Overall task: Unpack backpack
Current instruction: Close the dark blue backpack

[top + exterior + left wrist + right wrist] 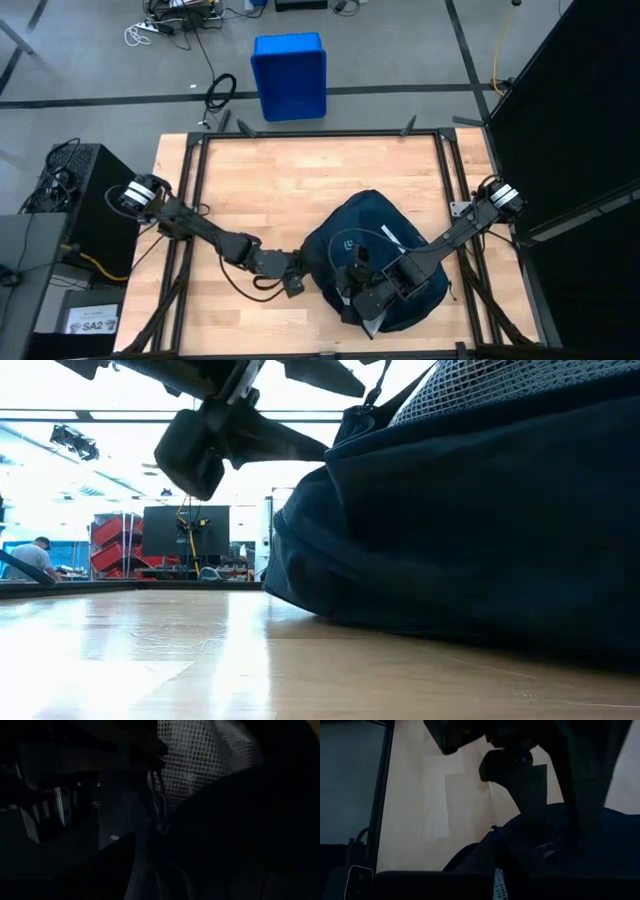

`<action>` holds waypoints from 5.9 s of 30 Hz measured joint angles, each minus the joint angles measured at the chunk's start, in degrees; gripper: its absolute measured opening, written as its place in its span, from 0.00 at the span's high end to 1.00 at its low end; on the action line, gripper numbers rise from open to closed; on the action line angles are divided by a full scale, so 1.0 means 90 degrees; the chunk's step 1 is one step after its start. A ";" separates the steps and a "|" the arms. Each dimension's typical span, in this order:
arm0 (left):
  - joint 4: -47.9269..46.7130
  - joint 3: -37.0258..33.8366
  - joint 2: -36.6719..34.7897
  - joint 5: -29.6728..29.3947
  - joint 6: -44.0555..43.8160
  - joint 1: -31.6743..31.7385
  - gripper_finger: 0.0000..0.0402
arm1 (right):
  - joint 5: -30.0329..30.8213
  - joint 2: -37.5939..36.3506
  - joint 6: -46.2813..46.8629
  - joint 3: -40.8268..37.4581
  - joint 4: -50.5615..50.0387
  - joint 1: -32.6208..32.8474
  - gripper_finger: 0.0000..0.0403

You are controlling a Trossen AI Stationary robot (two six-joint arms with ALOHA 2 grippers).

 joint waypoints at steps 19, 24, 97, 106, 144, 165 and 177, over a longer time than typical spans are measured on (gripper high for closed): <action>-0.1342 0.1001 0.0232 -0.0003 -0.0171 0.0384 0.39 | 0.0000 -0.0002 -0.0014 0.0000 0.0057 -0.0002 1.00; -0.1335 0.1001 0.0304 0.0032 -0.0183 0.0384 0.55 | 0.0000 -0.0002 -0.0029 0.0000 0.0073 -0.0002 1.00; -0.2684 0.0996 -0.0270 -0.0812 -0.1354 0.0270 1.00 | 0.0658 0.0568 0.1402 -0.0002 -0.1398 -0.0451 0.95; -0.2728 0.0996 -0.0275 -0.0790 -0.1492 0.0270 1.00 | 0.0597 0.0571 0.1222 -0.0005 -0.0846 -0.0442 0.69; -0.3228 0.0996 -0.0268 -0.1011 -0.1843 0.0163 1.00 | -0.0391 0.0420 0.1703 -0.0002 -0.0846 -0.0508 1.00; -0.3714 0.1006 -0.0263 -0.1092 -0.2132 0.0547 1.00 | -0.0082 -0.0416 0.3223 0.0000 -0.1831 0.0618 1.00; -0.4411 0.0993 -0.0376 -0.1164 -0.2653 0.1058 1.00 | 0.0558 -0.0774 0.4226 0.0000 -0.2365 0.1387 1.00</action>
